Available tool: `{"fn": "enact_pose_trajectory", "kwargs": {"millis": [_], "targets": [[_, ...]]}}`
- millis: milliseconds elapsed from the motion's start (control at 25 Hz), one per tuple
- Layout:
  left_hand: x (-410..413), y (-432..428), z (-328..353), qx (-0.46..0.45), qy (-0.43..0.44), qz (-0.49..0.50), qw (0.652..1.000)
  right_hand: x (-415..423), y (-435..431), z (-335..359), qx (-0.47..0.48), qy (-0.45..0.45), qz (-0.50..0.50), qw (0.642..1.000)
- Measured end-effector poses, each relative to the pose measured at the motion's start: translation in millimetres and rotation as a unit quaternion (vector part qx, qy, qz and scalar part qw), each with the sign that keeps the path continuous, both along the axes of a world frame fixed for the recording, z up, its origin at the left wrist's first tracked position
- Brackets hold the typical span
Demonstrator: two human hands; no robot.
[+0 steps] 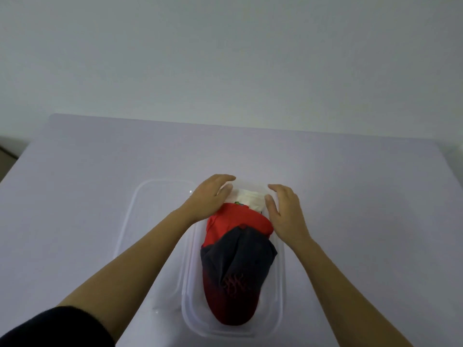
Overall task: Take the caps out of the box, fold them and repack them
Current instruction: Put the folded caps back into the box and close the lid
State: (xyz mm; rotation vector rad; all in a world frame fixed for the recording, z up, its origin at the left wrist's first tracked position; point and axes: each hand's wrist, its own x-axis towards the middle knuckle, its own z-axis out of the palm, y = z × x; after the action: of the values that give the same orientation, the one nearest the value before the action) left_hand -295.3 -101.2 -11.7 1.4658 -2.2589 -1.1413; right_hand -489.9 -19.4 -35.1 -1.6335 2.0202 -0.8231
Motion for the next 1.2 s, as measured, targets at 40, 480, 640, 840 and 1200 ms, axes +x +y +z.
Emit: {"fn": "enact_pose_trajectory", "kwargs": {"millis": [40, 480, 640, 840, 1200], "targets": [[1.7, 17.1, -3.4, -0.001, 0.022, 0.015, 1.000, 10.4, 19.2, 1.2, -0.028, -0.080, -0.039, 0.996], [0.7, 54.0, -34.1, 0.107, 0.041, 0.133, 0.985, 74.2, 49.8, -30.8, 0.051, -0.035, -0.025, 0.998], [-4.4, 91.4, -18.8, 0.026, 0.065, 0.220, 0.973, 78.4, 64.9, -32.3, 0.029, -0.085, -0.071, 0.993], [-22.5, 151.5, -34.3, 0.005, 0.057, 0.280, 0.958, 94.9, 65.0, -33.1, 0.022, -0.133, -0.170, 0.976], [-19.4, 130.9, -68.8, -0.024, 0.001, 0.246, 0.969, 96.8, 60.8, -37.5, 0.096, -0.078, -0.144, 0.982]]}}
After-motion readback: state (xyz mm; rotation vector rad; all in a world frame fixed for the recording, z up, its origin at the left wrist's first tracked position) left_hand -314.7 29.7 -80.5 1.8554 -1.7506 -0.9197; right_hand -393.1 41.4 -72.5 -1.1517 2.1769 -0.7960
